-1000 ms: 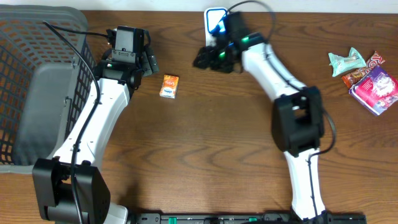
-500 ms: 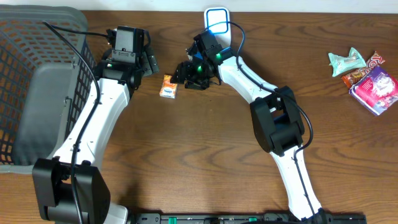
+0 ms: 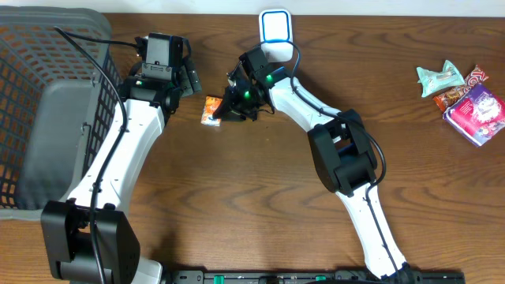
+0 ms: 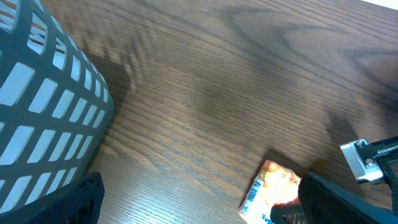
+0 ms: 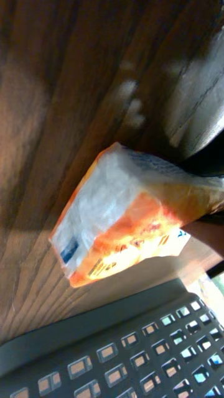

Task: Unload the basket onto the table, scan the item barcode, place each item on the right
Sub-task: 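Reach the right gripper to the orange tissue pack and grasp it, then lift the orange pack and hold it under the scanner, right gripper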

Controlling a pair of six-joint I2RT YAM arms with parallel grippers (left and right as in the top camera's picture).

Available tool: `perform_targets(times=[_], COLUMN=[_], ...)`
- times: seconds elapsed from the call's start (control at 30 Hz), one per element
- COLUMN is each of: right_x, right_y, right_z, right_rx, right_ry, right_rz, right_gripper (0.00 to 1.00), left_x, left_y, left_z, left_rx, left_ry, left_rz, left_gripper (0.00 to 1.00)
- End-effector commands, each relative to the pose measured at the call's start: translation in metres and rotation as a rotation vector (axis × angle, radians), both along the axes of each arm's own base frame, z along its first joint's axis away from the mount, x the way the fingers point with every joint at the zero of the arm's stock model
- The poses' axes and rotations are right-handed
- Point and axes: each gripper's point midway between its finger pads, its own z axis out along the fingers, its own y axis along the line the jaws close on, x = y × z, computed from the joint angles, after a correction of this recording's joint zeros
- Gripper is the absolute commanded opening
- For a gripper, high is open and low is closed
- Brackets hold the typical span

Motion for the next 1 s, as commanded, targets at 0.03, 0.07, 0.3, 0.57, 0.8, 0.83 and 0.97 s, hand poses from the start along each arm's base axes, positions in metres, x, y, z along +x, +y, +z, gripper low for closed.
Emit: perform_targets(times=[0.03, 0.07, 0.3, 0.57, 0.8, 0.83, 0.97], right_x=[0.001, 0.002, 0.001, -0.005, -0.043, -0.05, -0.086], right_y=[-0.016, -0.017, -0.029, -0.084, -0.116, -0.121, -0.144], right_z=[-0.033, -0.029, 0.029, 0.047, 0.026, 0.023, 0.017], right_rx=[-0.045, -0.02, 0.38, 0.527, 0.391, 0.361, 0.281], right_ry=[0.01, 0.003, -0.101, -0.125, -0.114, -0.103, -0.058], right_rz=[0.009, 0.027, 0.238, 0.268, 0.388, 0.417, 0.581], right_gripper=[0.01, 0.01, 0.01, 0.01, 0.01, 0.01, 0.01], left_x=[0.0, 0.0, 0.0, 0.0, 0.0, 0.0, 0.0], left_y=[0.003, 0.003, 0.003, 0.003, 0.003, 0.003, 0.003], left_z=[-0.001, -0.001, -0.001, -0.001, -0.001, -0.001, -0.001], left_rx=[0.0, 0.0, 0.0, 0.0, 0.0, 0.0, 0.0], left_ry=[0.0, 0.0, 0.0, 0.0, 0.0, 0.0, 0.0], left_rz=[0.015, 0.015, 0.015, 0.015, 0.014, 0.015, 0.015], left_gripper=[0.99, 0.99, 0.99, 0.99, 0.99, 0.99, 0.99])
